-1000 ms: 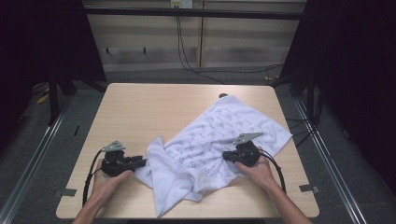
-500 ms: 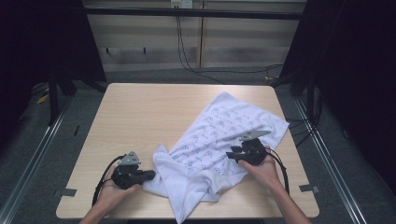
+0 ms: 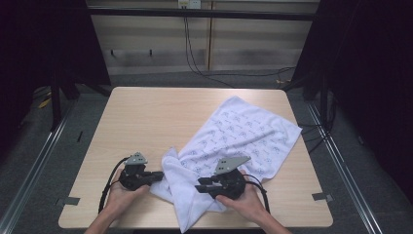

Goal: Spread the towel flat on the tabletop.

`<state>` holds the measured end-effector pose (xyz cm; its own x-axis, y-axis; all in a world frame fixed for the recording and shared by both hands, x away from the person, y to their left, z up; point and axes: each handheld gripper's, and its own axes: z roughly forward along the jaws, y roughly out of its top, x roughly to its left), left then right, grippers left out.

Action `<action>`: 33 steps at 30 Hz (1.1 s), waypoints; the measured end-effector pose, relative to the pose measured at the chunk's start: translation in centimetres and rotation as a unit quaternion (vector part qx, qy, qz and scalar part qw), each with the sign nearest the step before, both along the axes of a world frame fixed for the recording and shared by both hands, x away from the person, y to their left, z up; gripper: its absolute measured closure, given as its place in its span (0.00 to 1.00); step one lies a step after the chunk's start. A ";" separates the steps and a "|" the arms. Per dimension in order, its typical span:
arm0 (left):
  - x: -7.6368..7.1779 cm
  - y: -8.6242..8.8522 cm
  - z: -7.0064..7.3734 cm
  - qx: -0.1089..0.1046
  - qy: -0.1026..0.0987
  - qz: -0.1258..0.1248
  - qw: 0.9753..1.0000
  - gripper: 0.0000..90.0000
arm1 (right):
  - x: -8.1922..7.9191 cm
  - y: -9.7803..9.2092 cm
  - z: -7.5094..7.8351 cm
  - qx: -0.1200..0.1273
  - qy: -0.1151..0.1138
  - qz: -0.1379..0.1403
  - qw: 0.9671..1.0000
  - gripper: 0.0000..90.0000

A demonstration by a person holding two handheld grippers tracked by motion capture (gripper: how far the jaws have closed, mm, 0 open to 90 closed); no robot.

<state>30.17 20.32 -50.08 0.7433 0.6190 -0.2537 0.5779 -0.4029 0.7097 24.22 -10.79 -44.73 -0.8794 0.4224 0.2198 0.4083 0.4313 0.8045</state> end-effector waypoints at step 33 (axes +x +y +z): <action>-0.2 0.6 -0.2 0.005 0.001 0.007 1.000 0.94 | -2.0 1.8 -4.0 -0.026 0.008 0.078 0.997 0.97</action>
